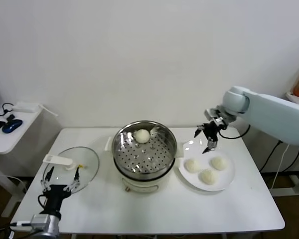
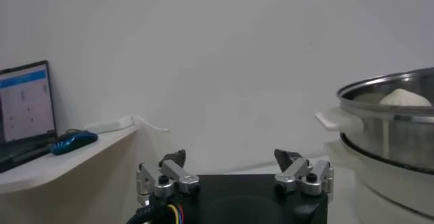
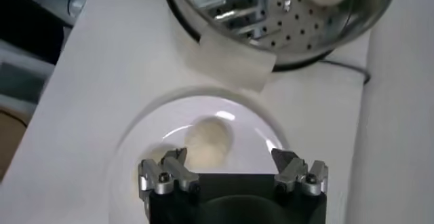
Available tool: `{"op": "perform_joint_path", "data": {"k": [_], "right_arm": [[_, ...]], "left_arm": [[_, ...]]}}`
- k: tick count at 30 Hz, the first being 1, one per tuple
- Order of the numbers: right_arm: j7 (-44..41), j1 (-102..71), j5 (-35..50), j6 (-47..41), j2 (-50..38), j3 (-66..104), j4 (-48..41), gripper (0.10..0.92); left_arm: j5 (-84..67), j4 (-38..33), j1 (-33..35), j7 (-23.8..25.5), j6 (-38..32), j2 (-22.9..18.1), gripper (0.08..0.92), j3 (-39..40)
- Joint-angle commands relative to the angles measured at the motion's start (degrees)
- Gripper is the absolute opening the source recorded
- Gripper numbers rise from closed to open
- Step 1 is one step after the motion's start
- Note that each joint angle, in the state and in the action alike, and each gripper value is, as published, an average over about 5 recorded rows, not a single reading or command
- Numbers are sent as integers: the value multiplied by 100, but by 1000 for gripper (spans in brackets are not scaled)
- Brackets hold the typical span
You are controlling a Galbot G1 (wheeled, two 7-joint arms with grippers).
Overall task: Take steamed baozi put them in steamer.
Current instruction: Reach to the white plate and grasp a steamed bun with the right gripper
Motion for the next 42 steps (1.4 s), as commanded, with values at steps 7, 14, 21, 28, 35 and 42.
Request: {"op": "perform_joint_path", "data": {"k": [7,14,21,28,35,42], "right_arm": [[391,-1212,-150,-474,380,394,-650,823],[471,-1469,-287,-411,774,512,-1112,823],[606,-1624,-396,-210,986,663,-1404,823],[590,-1690,-527,-163,1118,735,-1581,823],[515,-1732,-646,-149,1194,799,-1687,823],[443,-1732,-667,-149,1198,808,-1707,806]], "left_arm": [[-39,-11,2,-40,-23,-1,823,-8],[-72,13,4,-65,-35,-3,823,2],[-77,67,14,-63,-53,12,823,-2],[-76,91,-8,-65,-48,17,823,5],[-72,93,-4,-62,-47,15,823,8],[-62,100,-6,-60,-46,16,823,12]]}}
